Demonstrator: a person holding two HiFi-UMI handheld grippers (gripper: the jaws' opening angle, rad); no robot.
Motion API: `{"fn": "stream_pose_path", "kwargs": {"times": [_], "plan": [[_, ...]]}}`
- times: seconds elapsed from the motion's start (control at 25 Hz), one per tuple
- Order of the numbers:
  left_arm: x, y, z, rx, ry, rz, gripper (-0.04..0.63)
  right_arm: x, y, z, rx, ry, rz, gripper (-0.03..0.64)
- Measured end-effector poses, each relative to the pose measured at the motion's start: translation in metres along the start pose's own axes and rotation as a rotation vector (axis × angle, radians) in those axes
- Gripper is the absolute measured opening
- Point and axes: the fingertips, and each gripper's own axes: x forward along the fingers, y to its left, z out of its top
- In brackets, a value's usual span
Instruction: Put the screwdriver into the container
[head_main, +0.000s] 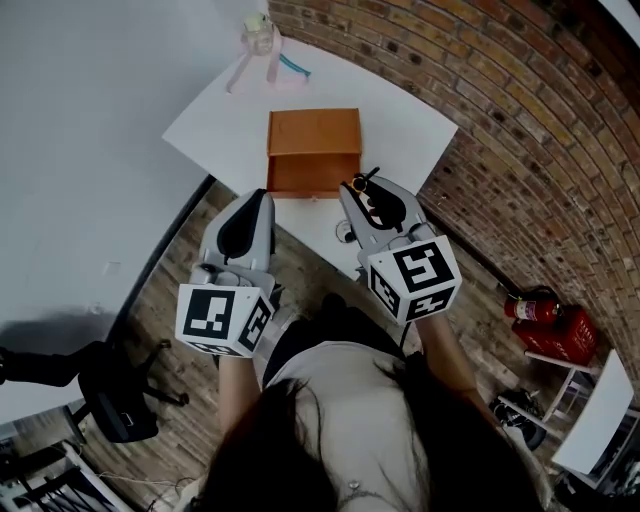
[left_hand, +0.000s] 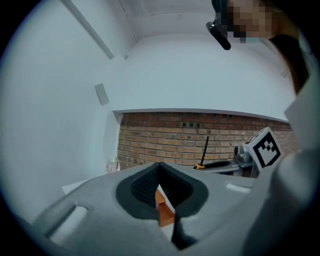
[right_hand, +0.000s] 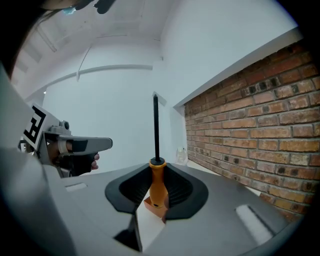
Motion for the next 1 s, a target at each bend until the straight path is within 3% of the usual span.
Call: {"fn": "stream_pose_path", "kwargs": {"times": [0.56, 1.0], "plan": [[0.004, 0.011, 0.001, -0.01, 0.01, 0.048, 0.0, 0.015, -0.01, -0.008, 0.012, 0.028, 0.021, 0.087], [0.03, 0.034, 0.013, -0.009, -0.02, 0.005, 0.0, 0.043, -0.024, -0.004, -0.026, 0.048, -0.02, 0.087]]}}
